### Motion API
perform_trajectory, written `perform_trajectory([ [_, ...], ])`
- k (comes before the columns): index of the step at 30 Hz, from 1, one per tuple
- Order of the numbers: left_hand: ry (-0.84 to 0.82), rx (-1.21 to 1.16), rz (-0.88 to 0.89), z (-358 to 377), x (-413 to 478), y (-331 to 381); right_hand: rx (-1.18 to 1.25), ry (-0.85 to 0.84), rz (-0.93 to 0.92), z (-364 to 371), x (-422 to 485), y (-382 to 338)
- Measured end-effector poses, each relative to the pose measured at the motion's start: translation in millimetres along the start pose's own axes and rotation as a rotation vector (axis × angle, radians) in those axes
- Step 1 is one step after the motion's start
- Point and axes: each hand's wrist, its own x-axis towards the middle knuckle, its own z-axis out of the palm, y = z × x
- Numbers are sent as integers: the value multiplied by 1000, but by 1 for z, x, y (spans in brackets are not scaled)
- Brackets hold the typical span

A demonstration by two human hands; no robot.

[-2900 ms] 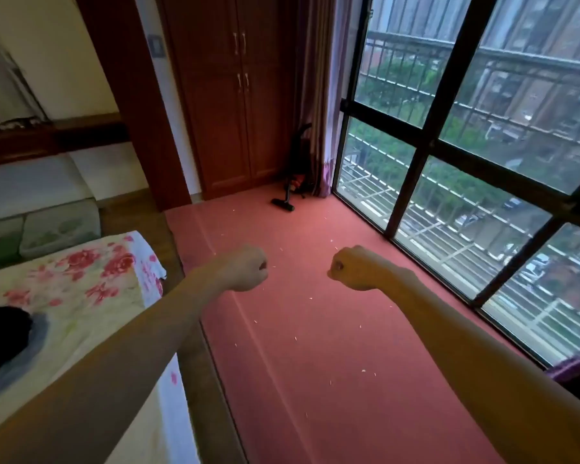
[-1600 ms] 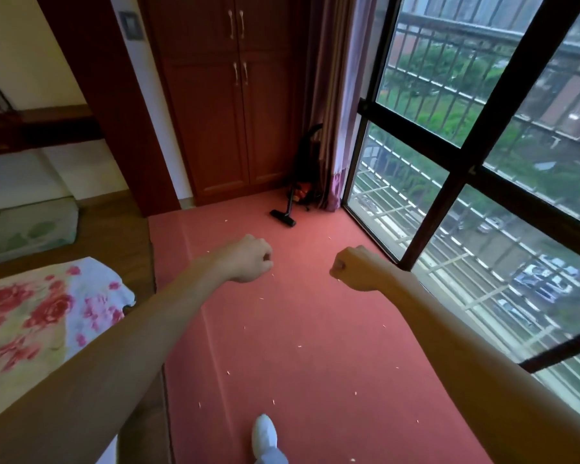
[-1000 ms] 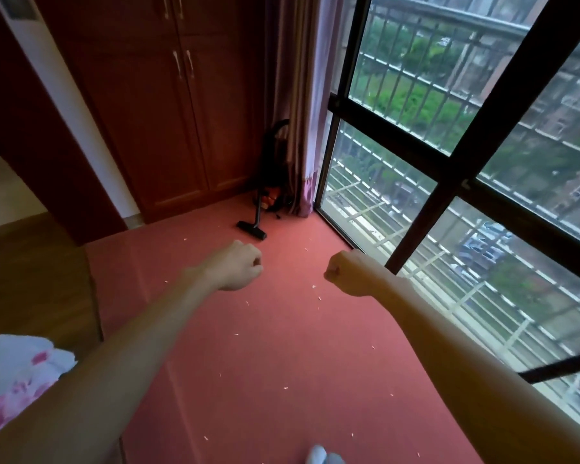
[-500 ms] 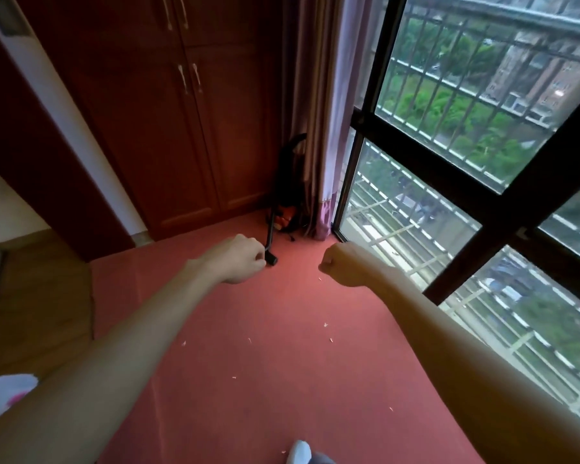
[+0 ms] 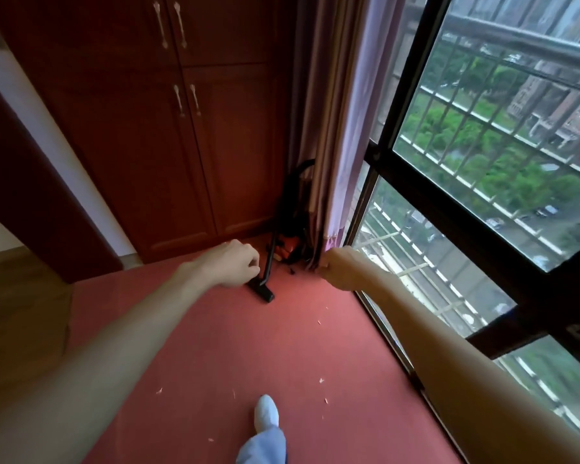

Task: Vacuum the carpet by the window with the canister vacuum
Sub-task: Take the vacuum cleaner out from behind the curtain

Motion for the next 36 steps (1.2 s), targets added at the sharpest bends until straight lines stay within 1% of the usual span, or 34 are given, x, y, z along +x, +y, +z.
perform_trajectory([
  [4,12,0,15,-25,79,-9,-5,26,37,-27,72,25],
  [8,-29,-5,55,-43,156,-9,-9,-17,85,-47,130,49],
  [12,-47,-24,80,-58,215,-5,-10,-27,67,-64,184,74],
  [15,-66,-20,65,-68,251,-6,-48,-53,37,-78,219,92],
  [20,-49,-19,-10,-82,311,-15,-68,-82,-35,-103,280,121],
  [23,-40,-60,-71,-94,344,-13,-59,-55,-77,-115,323,144],
  [26,-4,-116,-147,-104,370,-7,-66,-115,-122,-127,361,164],
  [29,-10,-176,-205,-108,396,-3,-65,-177,-157,-139,397,180],
  [33,8,-256,-268,-109,420,-6,-88,-218,-217,-146,437,183],
  [36,-14,-291,-317,-107,438,-18,-91,-260,-247,-140,470,181],
])
